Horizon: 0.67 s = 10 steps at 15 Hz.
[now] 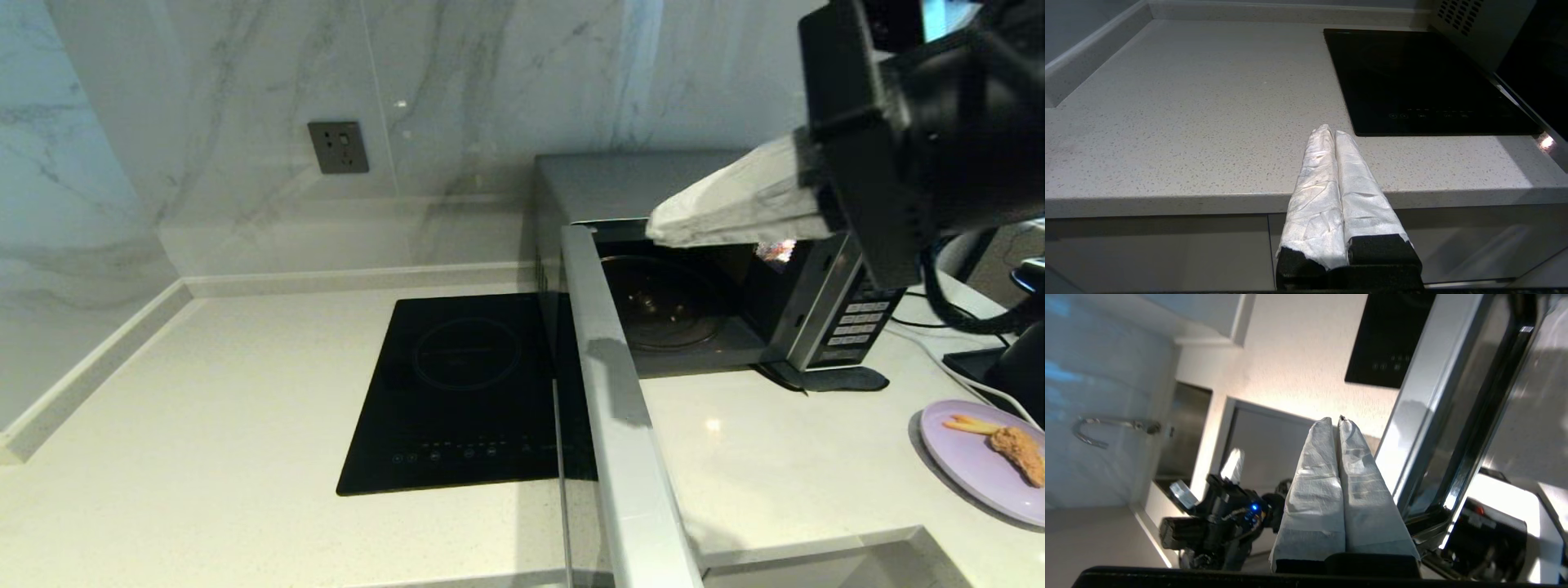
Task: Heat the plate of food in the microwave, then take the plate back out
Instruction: Close the microwave oven
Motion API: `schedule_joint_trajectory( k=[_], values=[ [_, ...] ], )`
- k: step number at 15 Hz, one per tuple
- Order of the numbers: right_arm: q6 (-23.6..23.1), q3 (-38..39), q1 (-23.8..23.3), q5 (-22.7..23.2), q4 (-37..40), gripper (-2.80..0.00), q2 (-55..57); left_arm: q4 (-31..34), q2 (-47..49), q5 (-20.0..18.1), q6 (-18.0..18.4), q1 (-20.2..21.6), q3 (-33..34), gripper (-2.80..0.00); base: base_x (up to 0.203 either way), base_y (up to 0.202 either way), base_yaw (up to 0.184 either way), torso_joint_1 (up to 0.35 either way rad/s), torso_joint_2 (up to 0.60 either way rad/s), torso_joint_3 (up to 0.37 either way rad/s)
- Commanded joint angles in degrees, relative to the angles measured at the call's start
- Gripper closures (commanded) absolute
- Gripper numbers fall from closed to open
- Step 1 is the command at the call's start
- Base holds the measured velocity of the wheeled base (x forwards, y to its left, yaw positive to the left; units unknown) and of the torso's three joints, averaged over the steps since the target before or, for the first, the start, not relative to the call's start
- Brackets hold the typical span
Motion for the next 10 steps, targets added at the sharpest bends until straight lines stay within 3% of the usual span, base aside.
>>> schedule_joint_trajectory(
  k=[1,10],
  values=[
    [0.39,-0.01,2.50,0.09,0.35,0.00,4.78,-0.02,0.09,0.03,-0.06,0.01,0.00,0.00,0.000,0.000,0.000,0.000,0.00,0.000],
    [1.93,-0.01,4.89,0.04,5.84,0.00,9.77,-0.02,0.09,0.03,-0.06,0.01,0.00,0.00,0.000,0.000,0.000,0.000,0.00,0.000]
  ],
)
